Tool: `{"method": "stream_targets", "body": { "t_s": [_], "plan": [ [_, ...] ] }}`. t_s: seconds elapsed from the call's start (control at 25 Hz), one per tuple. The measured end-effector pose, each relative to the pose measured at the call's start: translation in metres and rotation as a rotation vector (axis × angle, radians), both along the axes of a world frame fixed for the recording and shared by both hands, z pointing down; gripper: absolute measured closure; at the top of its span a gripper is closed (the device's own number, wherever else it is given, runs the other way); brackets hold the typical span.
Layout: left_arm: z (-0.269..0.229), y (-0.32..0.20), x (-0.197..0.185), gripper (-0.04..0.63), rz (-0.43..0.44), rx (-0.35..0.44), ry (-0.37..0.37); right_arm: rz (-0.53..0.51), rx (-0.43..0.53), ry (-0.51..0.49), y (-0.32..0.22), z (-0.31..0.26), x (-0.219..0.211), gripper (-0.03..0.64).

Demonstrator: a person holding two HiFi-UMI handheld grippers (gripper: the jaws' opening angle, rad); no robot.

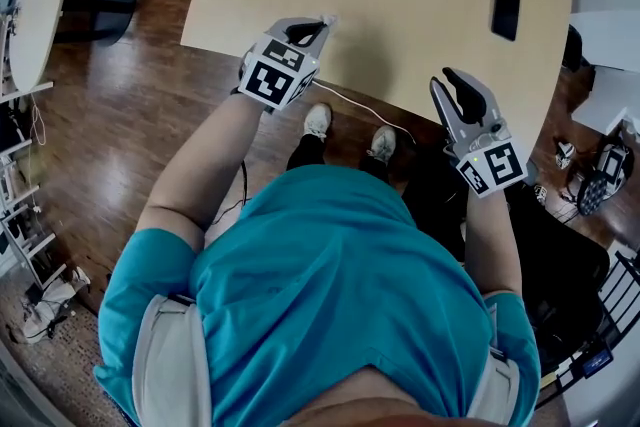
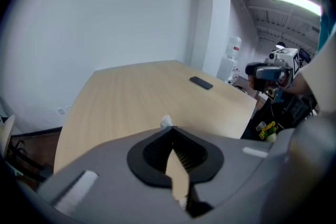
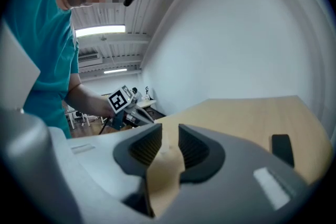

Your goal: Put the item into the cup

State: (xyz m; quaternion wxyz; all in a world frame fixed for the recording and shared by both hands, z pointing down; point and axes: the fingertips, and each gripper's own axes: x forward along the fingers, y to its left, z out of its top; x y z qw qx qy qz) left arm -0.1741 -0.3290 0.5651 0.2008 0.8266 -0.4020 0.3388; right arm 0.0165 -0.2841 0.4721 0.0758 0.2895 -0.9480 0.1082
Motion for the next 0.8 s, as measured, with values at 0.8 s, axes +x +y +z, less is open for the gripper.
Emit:
{"method": "stream_targets", "body": {
  "t_s": [0.8],
  "plan": [
    [0.022, -0.010, -0.023, 0.465, -0.032, -0.058, 0.004, -0.040, -0.035, 0.003, 0.001, 0.009, -0.033, 0.526]
  ]
}}
